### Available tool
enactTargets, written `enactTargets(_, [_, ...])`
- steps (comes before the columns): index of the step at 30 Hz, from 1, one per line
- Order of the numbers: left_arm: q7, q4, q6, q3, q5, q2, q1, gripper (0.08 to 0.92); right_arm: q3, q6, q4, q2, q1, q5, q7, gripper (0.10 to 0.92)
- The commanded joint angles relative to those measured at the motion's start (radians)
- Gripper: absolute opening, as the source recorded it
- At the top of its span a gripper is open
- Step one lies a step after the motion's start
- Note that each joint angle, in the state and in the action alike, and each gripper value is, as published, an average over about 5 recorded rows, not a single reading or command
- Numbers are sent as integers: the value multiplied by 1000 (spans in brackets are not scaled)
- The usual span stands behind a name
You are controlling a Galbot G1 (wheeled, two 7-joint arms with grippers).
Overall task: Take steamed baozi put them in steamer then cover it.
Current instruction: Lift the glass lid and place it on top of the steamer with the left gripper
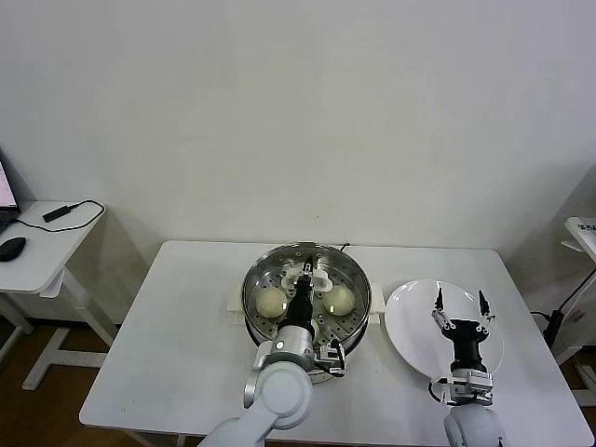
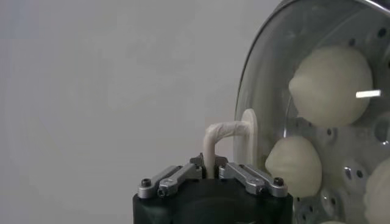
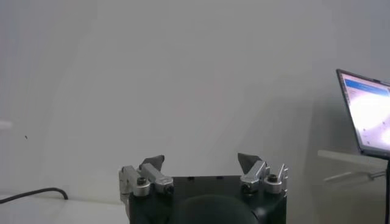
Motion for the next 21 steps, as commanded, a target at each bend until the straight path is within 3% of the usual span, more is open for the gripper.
enactTargets(1, [18, -4, -6, 2, 11, -1, 6, 191, 0, 1, 0, 3, 1, -2, 1, 823])
enactTargets(13, [24, -5, -13, -6, -5, -4, 10, 201, 3, 3, 3, 4, -2, -7, 1, 823])
enactTargets(21, [24, -57, -12, -6, -16, 8, 29, 406, 1, 3, 3, 7, -2, -13, 1, 823])
